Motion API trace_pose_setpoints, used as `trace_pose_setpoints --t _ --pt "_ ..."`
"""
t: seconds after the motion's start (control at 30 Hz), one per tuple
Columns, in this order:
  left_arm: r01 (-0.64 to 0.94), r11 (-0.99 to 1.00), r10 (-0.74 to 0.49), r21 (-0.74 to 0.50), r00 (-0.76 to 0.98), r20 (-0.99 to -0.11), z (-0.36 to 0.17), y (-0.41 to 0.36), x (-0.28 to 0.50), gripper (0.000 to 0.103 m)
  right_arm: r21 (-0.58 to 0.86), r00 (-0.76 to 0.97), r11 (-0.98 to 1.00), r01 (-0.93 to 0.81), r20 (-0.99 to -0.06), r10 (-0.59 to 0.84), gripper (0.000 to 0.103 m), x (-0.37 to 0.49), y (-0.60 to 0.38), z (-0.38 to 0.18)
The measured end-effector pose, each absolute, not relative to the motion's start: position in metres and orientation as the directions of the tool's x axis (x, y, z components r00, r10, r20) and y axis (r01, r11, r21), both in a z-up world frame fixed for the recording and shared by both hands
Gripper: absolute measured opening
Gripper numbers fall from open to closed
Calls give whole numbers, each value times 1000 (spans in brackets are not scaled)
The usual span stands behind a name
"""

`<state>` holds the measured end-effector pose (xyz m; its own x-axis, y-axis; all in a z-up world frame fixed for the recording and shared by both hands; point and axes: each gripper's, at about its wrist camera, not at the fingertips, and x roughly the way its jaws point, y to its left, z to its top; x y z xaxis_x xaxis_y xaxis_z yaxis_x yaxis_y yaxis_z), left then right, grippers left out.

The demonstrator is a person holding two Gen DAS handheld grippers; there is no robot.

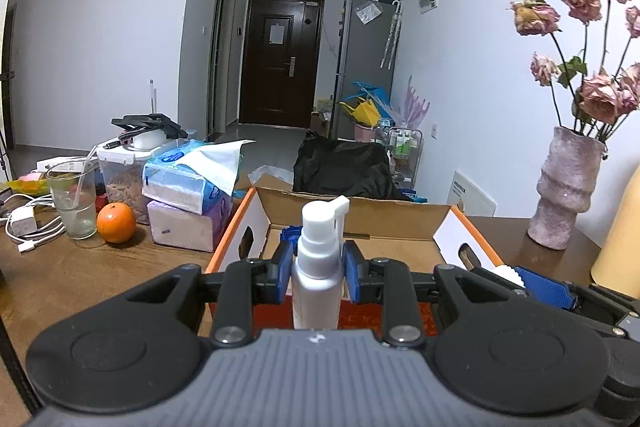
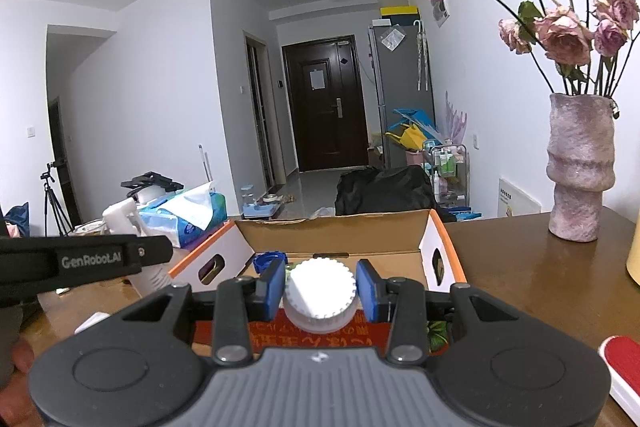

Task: Organize rigid objects
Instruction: 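Carry the white ridged cap in the right tool while the left tool carries the spray bottle to the box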

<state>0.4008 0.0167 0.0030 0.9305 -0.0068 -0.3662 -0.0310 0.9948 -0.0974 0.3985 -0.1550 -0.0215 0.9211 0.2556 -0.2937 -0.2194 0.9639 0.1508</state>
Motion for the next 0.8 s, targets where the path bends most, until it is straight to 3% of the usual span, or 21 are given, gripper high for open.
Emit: trace_pose_setpoints --t 0.8 --pt "-70 994 31 -89 923 -384 -6 18 480 28 146 919 966 -212 -307 248 38 479 -150 -26"
